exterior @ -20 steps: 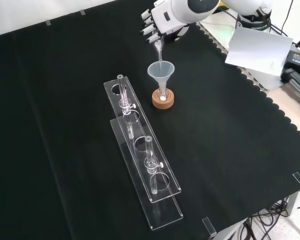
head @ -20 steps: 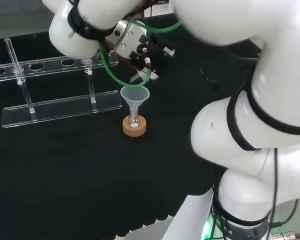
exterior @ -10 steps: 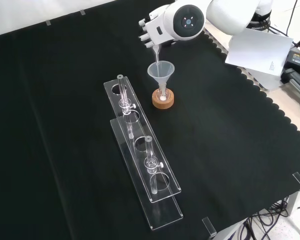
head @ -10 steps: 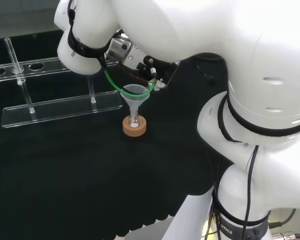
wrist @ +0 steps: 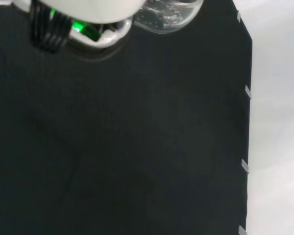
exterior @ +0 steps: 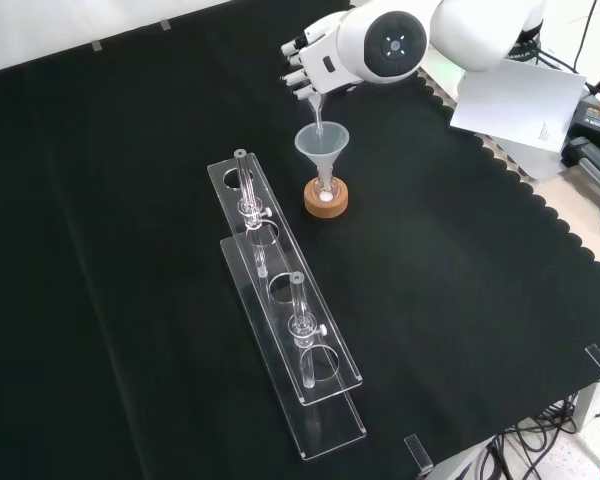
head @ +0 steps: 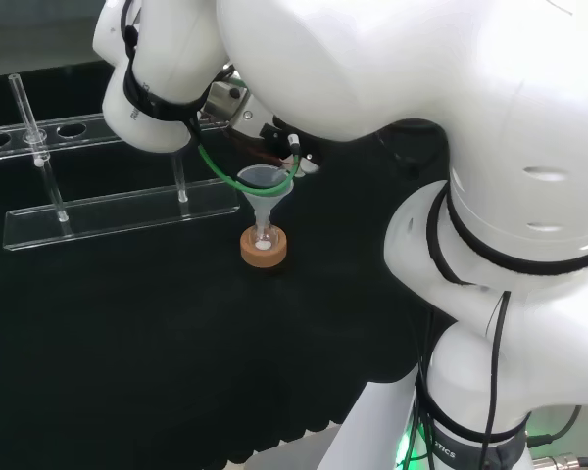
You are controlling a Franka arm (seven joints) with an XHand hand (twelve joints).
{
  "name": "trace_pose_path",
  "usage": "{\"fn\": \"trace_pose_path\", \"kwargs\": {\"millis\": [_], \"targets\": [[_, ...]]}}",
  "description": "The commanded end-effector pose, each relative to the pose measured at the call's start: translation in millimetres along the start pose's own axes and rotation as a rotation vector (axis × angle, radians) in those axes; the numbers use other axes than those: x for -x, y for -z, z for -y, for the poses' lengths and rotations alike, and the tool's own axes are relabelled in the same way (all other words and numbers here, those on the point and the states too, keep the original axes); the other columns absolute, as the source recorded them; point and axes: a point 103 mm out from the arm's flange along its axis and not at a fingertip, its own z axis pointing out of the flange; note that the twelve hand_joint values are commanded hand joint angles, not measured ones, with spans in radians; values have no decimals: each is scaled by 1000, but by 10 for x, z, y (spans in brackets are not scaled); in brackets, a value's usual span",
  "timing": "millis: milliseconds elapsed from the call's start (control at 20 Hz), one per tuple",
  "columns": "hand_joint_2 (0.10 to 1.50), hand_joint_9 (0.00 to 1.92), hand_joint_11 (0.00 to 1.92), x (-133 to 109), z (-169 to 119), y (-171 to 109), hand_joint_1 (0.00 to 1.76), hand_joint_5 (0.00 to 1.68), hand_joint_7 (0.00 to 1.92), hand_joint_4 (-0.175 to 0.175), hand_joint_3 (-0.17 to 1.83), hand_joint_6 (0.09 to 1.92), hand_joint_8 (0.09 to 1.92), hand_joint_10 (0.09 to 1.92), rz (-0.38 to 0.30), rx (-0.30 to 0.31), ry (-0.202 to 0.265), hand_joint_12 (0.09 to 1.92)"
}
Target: Pour all the NaCl from the weighing funnel into the round-bottom flask.
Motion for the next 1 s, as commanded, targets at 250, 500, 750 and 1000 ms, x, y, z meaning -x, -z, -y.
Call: {"fn": "trace_pose_path", "kwargs": {"millis": [250, 500, 750, 1000], "targets": [[673, 1309, 1132, -4, -9, 27, 1134, 1344, 862, 175, 577, 510, 606, 87, 68, -2, -6, 818], [673, 1309, 1131, -31, 1, 50, 1134, 1344, 861, 175, 578, 511, 607, 87, 115, 7, -3, 818], [673, 1309, 1131, -80, 19, 96, 1134, 1343, 861, 175, 579, 512, 608, 87, 192, 18, 2, 819], [672, 1308, 1131, -108, 42, 169, 1134, 1343, 859, 175, 579, 513, 608, 87, 271, 33, -2, 819]]}}
